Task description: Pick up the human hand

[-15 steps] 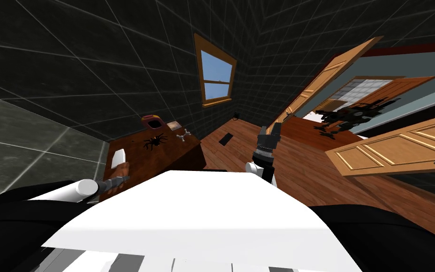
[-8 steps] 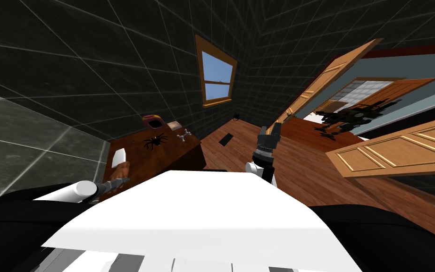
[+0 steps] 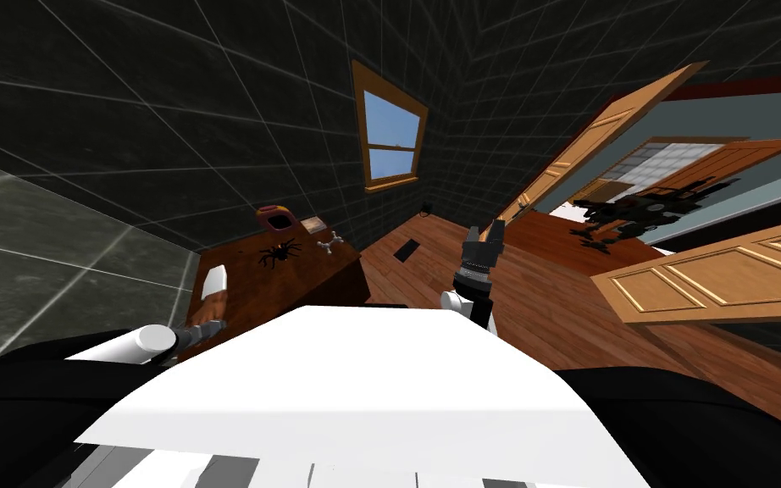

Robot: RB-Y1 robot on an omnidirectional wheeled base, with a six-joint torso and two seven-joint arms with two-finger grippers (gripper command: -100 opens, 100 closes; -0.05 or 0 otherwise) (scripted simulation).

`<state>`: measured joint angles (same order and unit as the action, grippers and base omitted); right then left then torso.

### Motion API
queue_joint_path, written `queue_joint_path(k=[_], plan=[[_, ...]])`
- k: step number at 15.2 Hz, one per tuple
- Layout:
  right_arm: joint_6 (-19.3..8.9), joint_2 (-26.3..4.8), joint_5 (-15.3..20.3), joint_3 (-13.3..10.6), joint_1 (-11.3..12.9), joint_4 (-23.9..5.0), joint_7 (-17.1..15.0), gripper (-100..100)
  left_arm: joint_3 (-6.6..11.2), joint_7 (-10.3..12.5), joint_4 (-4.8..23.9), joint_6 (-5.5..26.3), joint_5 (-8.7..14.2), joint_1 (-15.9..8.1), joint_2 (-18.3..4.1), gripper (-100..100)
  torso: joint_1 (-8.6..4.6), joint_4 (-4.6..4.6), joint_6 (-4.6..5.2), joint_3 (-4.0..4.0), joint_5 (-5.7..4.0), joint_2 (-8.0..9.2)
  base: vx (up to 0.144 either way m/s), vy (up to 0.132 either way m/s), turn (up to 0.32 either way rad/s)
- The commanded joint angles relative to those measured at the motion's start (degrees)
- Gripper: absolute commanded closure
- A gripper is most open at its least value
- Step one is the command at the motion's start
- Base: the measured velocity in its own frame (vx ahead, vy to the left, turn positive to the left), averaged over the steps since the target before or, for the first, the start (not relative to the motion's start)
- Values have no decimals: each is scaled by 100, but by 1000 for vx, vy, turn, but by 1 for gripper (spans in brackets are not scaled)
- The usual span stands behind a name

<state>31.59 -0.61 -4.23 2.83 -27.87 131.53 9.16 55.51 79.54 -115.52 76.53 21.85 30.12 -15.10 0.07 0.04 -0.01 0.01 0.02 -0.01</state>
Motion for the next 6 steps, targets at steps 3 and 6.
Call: queue_joint_path(k=[3,6], plan=[[0,0,0,0,1,0,0,0,-44,288,-312,246,-1,114,-25,100,9,3,9,4,-3,7,-26,36,-117],[0,0,0,0,1,0,0,0,-64,350,-393,296,-13,139,-24,100,6,3,5,7,-2,11,-22,24,-66]])
